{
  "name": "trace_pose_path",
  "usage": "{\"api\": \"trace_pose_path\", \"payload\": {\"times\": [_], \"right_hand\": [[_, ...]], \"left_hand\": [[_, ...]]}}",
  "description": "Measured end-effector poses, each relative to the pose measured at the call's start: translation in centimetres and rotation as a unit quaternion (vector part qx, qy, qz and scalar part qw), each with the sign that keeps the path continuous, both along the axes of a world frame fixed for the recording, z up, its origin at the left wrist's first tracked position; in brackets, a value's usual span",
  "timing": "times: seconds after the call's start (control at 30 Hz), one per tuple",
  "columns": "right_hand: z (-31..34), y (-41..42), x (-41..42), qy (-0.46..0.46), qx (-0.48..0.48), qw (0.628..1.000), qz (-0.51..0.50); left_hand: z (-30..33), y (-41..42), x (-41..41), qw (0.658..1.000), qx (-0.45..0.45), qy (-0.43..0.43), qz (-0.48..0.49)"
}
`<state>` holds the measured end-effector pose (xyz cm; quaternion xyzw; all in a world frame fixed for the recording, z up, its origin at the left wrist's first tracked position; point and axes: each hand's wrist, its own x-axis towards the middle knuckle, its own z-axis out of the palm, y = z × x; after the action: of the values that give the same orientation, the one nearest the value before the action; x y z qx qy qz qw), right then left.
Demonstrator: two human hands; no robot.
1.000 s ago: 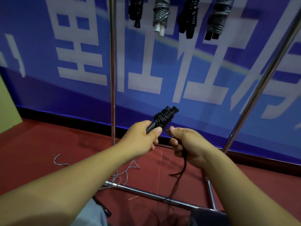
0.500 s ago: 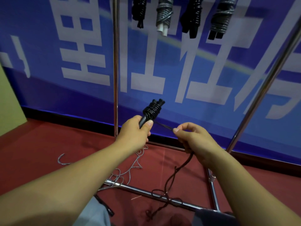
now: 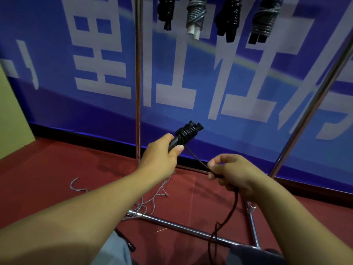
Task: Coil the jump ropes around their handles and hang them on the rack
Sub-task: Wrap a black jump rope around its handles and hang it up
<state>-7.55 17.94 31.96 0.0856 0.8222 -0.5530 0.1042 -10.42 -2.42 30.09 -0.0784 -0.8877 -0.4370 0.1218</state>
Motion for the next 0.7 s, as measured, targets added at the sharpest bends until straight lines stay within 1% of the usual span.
{"api": "trace_pose_path", "payload": {"times": [0.13, 0.23, 0.33, 0.53, 0.6, 0.7], "right_hand": [[0.2, -0.2, 0.5, 0.019, -0.018, 0.998, 0.065], [0.3, -0.5, 0.6, 0.045, -0.001, 0.995, 0.092], [0.1, -0.7, 0.6, 0.063, 0.005, 0.994, 0.087], [-0.3, -1.3, 0.6, 0.053, -0.013, 0.997, 0.06], [-0.4, -1.5, 0.7, 0.036, -0.023, 0.998, 0.043], [-0.4, -1.5, 0.8, -0.012, -0.028, 0.999, 0.023]], "left_hand": [[-0.2, -0.2, -0.5, 1.0, 0.006, 0.003, 0.007], [-0.5, -0.4, -0.7, 1.0, 0.002, 0.009, 0.011], [-0.7, -0.4, -0.8, 1.0, -0.007, 0.007, 0.013], [-0.9, -0.5, -1.0, 1.0, -0.021, -0.006, 0.018], [-1.0, -0.6, -1.1, 0.999, -0.025, -0.011, 0.017], [-0.9, -0.4, -1.2, 0.999, -0.029, -0.009, 0.016]]}}
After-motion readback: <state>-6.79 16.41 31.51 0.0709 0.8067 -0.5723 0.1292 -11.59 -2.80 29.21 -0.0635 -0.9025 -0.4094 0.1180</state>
